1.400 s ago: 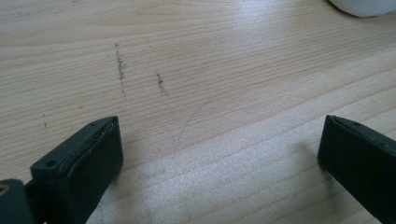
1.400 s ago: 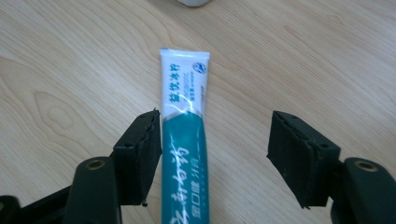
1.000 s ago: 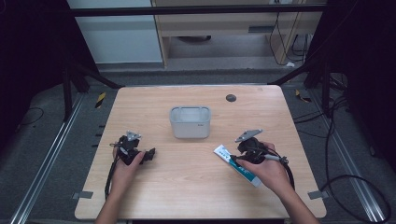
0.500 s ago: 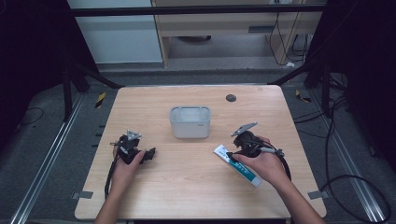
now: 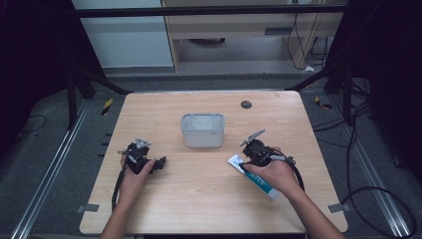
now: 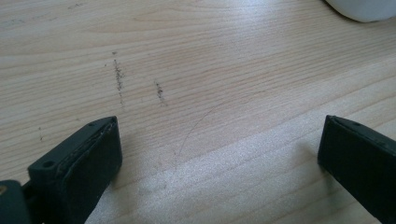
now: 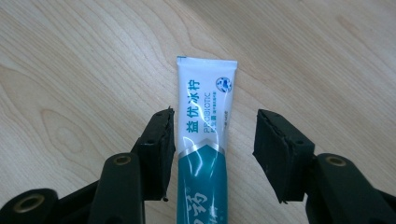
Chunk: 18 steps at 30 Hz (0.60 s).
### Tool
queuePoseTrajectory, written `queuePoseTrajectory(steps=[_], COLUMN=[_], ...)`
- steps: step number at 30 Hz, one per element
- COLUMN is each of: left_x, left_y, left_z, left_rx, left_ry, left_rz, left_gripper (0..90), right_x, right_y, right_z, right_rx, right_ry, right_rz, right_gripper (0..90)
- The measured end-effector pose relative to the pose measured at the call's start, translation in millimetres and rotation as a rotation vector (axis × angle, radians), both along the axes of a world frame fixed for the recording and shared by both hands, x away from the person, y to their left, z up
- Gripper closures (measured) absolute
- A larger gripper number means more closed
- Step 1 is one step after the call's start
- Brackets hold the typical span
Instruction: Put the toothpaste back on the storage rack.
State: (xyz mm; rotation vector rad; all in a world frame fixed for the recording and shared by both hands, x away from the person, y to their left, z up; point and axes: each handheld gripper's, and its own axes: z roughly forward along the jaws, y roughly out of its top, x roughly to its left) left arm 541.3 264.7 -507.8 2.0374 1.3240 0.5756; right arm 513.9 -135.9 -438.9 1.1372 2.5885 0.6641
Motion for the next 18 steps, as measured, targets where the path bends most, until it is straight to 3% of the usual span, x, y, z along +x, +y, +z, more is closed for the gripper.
queuePoseTrajectory(steps=[18], left_x=[0.2], left_y=[0.0], left_z=[0.0], left_rx=[0.0], left_ry=[0.0], left_rz=[0.0], left_gripper=[0.0], right_x=[5.9], right_y=[6.6], right_z=[-23.3], right_rx=[-0.039], right_ry=[0.073], right_rz=[-0.011], right_gripper=[47.7])
